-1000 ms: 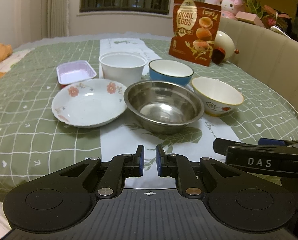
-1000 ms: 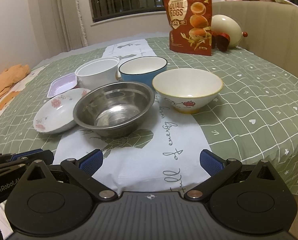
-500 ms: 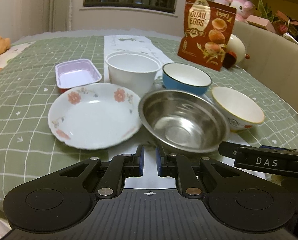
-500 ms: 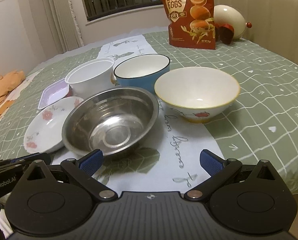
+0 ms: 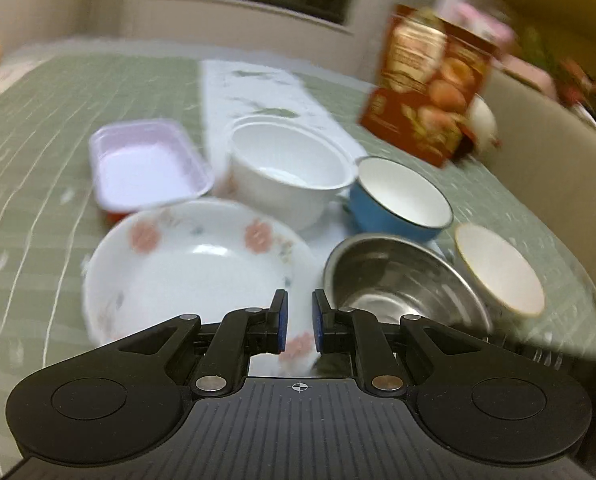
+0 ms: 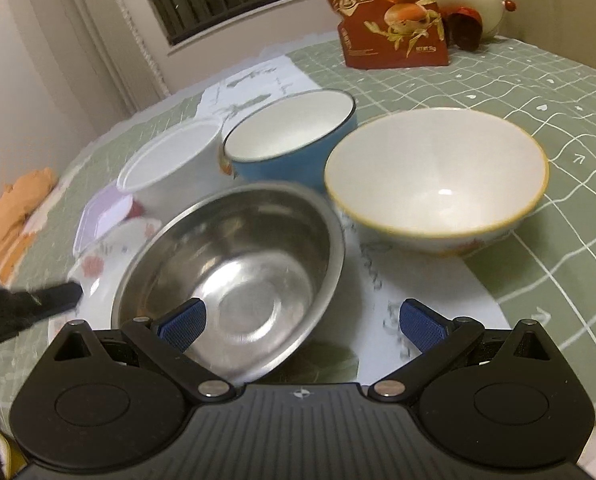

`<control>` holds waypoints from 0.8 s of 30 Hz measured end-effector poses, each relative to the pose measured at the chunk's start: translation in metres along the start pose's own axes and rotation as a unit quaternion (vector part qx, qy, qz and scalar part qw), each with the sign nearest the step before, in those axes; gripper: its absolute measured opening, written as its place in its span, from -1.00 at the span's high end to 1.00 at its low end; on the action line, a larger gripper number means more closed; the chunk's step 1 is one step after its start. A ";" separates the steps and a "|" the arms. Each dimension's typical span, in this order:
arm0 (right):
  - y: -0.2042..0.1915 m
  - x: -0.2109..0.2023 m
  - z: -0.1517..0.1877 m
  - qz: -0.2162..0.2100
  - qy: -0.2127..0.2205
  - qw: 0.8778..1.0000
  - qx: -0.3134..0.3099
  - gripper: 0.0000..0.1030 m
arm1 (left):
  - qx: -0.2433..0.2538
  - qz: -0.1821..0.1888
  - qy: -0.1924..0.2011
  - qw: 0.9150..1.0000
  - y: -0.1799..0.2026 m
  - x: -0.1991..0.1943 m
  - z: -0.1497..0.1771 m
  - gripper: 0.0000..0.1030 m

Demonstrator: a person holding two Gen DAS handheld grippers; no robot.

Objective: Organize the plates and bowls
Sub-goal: 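Move the right tool to the steel bowl rim while the left tool approaches it too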

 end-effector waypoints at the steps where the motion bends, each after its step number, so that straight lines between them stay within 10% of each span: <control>1: 0.004 0.004 -0.003 -0.006 -0.003 1.000 0.008 -1.00 | -0.003 0.012 -0.010 1.000 -0.001 0.006 -0.005 0.73; 24: -0.005 0.032 -0.005 -0.009 -0.037 0.999 -0.038 -0.96 | 0.010 0.030 -0.089 0.996 0.022 0.079 -0.019 0.51</control>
Point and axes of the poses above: each gripper's, at about its wrist camera, not at the fingertips, and x roughly the way its jaws point, y to its right, z to its underside, the point moved 2 cm from there along x, roughly the way its jaws point, and after that the axes turned 15 degrees about -x, right-handed, at the moved point
